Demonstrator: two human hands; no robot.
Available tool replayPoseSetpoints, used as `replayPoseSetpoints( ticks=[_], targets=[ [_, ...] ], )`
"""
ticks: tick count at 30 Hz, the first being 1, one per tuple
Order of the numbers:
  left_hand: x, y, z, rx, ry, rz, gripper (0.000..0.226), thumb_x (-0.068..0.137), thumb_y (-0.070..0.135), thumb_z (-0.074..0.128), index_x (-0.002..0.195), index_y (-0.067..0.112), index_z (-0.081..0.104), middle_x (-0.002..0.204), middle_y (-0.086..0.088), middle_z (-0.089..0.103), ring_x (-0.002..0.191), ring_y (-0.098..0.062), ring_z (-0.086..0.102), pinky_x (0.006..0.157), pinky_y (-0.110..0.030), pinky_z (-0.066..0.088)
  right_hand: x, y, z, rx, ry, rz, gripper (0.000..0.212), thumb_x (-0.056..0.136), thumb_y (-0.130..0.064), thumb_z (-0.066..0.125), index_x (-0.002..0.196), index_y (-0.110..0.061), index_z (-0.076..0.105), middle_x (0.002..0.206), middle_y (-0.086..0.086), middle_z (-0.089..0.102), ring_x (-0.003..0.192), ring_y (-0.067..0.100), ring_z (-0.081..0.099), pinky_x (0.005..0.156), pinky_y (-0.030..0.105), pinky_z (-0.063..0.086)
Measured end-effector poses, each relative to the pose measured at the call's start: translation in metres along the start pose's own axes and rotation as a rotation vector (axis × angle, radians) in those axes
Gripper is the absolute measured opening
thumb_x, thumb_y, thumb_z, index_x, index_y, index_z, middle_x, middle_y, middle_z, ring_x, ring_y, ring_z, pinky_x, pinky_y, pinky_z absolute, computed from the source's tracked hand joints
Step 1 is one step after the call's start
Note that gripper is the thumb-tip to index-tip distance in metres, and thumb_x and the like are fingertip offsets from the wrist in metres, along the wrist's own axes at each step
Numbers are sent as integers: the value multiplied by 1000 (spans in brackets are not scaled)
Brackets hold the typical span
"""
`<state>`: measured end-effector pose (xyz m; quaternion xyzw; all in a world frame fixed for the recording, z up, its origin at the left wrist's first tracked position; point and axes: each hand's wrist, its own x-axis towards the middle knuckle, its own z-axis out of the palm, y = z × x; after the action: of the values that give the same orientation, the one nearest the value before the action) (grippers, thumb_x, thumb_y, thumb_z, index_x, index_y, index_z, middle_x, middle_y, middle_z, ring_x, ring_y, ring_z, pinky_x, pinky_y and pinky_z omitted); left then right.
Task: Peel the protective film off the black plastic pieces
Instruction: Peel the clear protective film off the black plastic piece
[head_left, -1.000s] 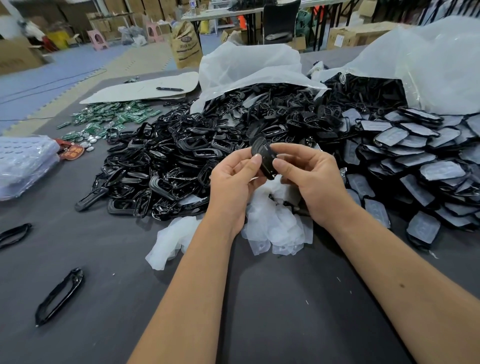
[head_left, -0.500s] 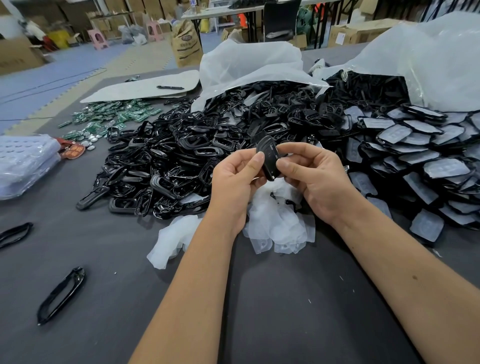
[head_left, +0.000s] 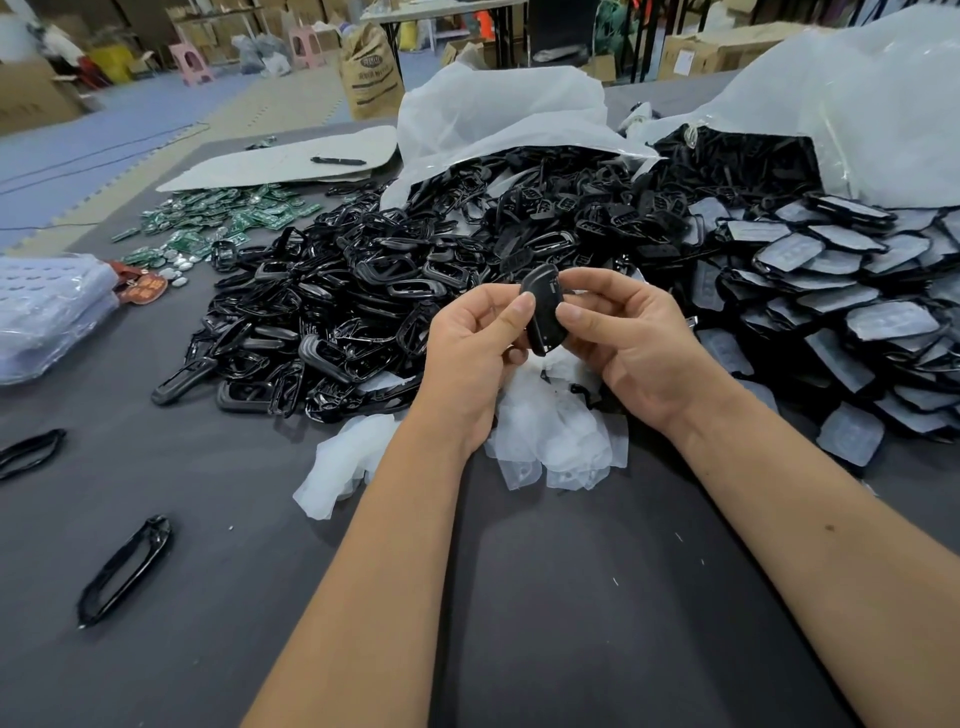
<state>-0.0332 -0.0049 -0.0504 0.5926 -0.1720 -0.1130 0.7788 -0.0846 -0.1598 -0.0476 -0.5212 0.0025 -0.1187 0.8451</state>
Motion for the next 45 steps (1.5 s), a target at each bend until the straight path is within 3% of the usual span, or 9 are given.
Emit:
replayPoseSetpoints(
  ticks=[4,11,18,27,32,38,42,45],
  targets=[
    [-2,2,0,-60,-51,-10,12,103,7,58,100,5,69,80,-3,69,67,-11,55,58,-19,39,-1,-2,0,41,-17,44,28,75,-2,76,101,-10,75,81,2,77,79,15,76,70,23,59],
    [-1,3,0,-79,27,-39,13,103,7,59,95,4,69,75,-6,60,64,-13,45,55,-21,35,-3,-4,4,35,-25,96,35,75,-2,73,110,-6,71,97,9,77,87,18,75,76,26,61],
    [-1,3,1,-52,71,-83,12,102,11,63,96,7,72,71,-3,58,59,-9,48,54,-20,39,-2,-4,4,37,-17,120,44,73,2,73,116,-4,68,104,16,72,90,22,74,77,26,60],
    [-1,4,2,-58,68,-115,17,104,12,61,107,-2,70,93,-16,65,72,-14,54,59,-20,52,-3,-3,4,34,10,57,40,74,2,74,113,-6,71,98,13,74,88,19,75,79,24,59],
    [-1,6,1,-89,80,-150,16,103,9,61,92,4,71,77,-6,66,59,-9,52,53,-17,46,-2,-1,4,11,2,57,36,73,3,74,107,-9,72,98,14,74,88,21,75,80,26,59],
    [-2,5,3,-117,111,-145,13,103,9,62,93,5,70,74,-5,63,58,-9,48,53,-16,41,-3,2,4,-26,17,14,34,83,13,70,108,-11,70,86,4,78,84,17,75,78,25,59],
    [-5,5,3,-48,135,-40,7,99,5,67,101,6,73,77,-5,67,64,-12,55,63,-23,48,-8,1,8,-177,81,-96,35,82,16,74,104,-12,72,85,2,79,85,17,76,78,27,60],
    [-4,8,0,113,151,53,18,96,-1,69,109,9,75,81,-5,72,71,-13,65,72,-26,56,-13,-7,10,-497,144,-273,33,79,13,79,102,-10,74,87,1,79,86,15,76,81,30,61]
  ],
)
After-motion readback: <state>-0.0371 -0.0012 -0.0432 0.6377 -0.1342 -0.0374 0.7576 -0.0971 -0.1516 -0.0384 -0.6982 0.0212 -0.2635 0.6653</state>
